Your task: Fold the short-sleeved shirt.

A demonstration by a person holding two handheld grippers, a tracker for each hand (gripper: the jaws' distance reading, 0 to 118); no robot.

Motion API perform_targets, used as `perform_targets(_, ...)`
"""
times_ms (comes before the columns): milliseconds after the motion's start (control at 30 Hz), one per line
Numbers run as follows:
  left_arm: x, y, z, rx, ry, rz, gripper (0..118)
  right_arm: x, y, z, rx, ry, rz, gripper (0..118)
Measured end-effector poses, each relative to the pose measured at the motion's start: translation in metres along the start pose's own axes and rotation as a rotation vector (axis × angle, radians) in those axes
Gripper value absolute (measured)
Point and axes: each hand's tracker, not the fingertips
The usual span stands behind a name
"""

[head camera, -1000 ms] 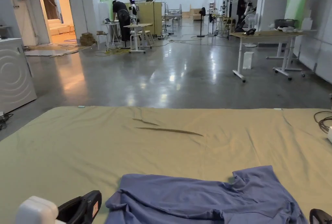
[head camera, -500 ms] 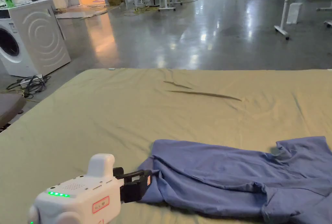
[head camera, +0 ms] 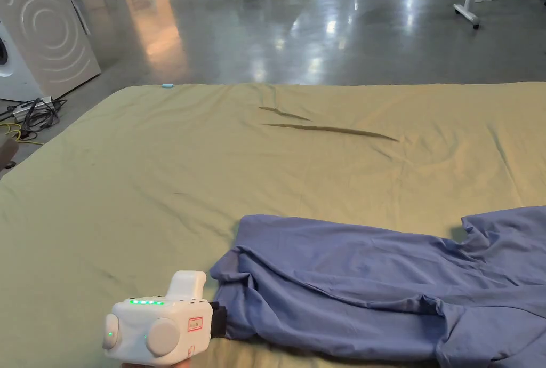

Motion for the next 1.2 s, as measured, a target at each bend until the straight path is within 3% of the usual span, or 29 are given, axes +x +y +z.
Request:
perform_targets(267, 0.001, -0.002, -0.011, -0.011, 0.004, 0.017, 18, 0.005, -0.007, 0.001, -0.023, -0.002, -0.002, 0)
perform_targets(400, -0.002, 0.001, -0.007, -0.023, -0.021, 0.058, 12, 0.019, -0.013, 0.003, -0.016, -0.003, -0.028, 0)
perform_targets(500, 0.005, 0.000, -0.006, -0.040, -0.031, 0.016, 9, 0.030, -0.011, -0.005, -0.008, -0.022, 0.000, 0)
perform_targets(533, 0.008, 0.001, -0.008, -0.066, -0.021, -0.023, 9, 0.038, -0.011, -0.014, -0.003, -0.031, 0.028, 16)
perform_targets(633, 0.013, 0.013, -0.015, -0.138, 0.007, -0.092, 9, 0.073, -0.007, -0.063, -0.140, -0.103, 0.006, 104)
perform_targets(767, 0.009, 0.019, -0.022, -0.164, -0.004, -0.097, 9, 0.138, -0.013, -0.138, -0.188, -0.159, -0.197, 100)
perform_targets(833, 0.007, 0.016, -0.021, -0.157, -0.012, -0.080, 9, 0.163, -0.022, -0.176, -0.237, -0.202, -0.260, 100)
perform_targets(900, 0.006, 0.012, -0.020, -0.137, -0.011, -0.075, 9, 0.171, -0.028, -0.207, -0.322, -0.264, -0.217, 97)
perform_targets(1000, 0.004, 0.011, -0.020, -0.128, -0.017, -0.064, 9, 0.162, -0.042, -0.234, -0.429, -0.233, -0.176, 84)
perform_targets(1033, 0.004, 0.011, -0.020, -0.127, -0.017, -0.063, 9, 0.153, -0.045, -0.233, -0.416, -0.287, -0.086, 68)
perform_targets(1067, 0.005, 0.011, -0.019, -0.124, -0.016, -0.059, 9, 0.144, -0.043, -0.227, -0.371, -0.281, -0.018, 52)
perform_targets(1133, 0.007, 0.007, -0.016, -0.109, -0.008, -0.043, 8, 0.133, -0.039, -0.220, -0.375, -0.249, 0.003, 4)
perform_targets(1200, 0.008, 0.005, -0.006, -0.060, -0.026, -0.069, 7, 0.132, -0.035, -0.216, -0.379, -0.236, 0.071, 3)
